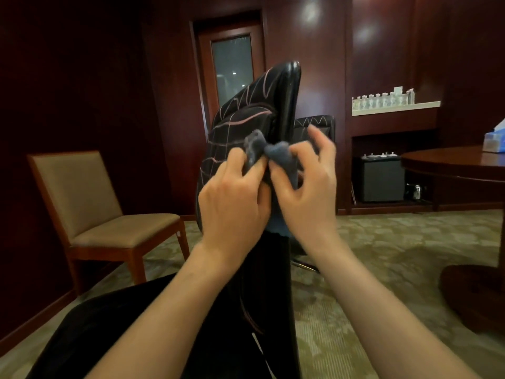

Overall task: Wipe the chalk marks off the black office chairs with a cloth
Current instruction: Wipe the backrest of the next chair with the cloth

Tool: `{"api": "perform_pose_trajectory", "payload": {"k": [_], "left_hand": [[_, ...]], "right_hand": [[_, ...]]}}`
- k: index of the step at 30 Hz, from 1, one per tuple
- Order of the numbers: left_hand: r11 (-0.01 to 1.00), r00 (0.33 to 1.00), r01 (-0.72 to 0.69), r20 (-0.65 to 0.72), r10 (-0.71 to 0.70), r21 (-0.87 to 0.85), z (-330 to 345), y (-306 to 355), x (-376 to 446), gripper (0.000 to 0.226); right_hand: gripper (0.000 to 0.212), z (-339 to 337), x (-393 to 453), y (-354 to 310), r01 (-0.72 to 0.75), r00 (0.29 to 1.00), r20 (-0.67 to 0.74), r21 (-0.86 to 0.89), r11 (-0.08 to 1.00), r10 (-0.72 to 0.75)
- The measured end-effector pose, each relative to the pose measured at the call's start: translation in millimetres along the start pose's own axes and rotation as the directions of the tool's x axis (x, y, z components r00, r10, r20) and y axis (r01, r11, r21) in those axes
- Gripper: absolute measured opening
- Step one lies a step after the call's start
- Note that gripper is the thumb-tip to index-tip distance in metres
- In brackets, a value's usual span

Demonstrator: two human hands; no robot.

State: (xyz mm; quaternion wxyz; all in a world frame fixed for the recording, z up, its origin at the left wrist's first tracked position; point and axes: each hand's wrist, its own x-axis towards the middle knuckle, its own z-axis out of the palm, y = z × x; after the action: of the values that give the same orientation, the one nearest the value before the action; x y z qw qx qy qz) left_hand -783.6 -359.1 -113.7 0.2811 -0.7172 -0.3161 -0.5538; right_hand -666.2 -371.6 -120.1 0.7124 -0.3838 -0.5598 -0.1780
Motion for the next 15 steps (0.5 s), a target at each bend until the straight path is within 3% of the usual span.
{"api": "perform_pose_trajectory", "payload": {"k": [3, 7, 11, 15], "left_hand": [[1.0, 0.999, 0.018, 0.045, -0.018, 0.001, 4.0, -5.4, -35.3, 0.014], [0.996, 0.985, 0.092, 0.145, -0.088, -0.021, 8.4, -11.3, -95.0, 0.031], [0.97, 0.949, 0.239, 0.224, -0.224, -0.044, 11.0, 0.7, -131.5, 0.038], [0.958, 0.946, 0.276, 0.202, -0.255, -0.08, 15.3, 6.6, -115.4, 0.045]], "right_hand": [[0.011, 4.0, -34.1, 6.7, 0.016, 0.999, 0.042, 0.041, 0.999, -0.017], [0.006, 2.9, -79.9, 16.9, 0.019, 0.995, 0.098, 0.102, 0.995, -0.029], [0.009, 1.2, -110.2, 31.2, -0.124, 0.979, 0.175, 0.112, 0.986, 0.103], [0.013, -3.1, -100.9, 29.8, -0.292, 0.941, 0.218, 0.129, 0.948, 0.26]]}}
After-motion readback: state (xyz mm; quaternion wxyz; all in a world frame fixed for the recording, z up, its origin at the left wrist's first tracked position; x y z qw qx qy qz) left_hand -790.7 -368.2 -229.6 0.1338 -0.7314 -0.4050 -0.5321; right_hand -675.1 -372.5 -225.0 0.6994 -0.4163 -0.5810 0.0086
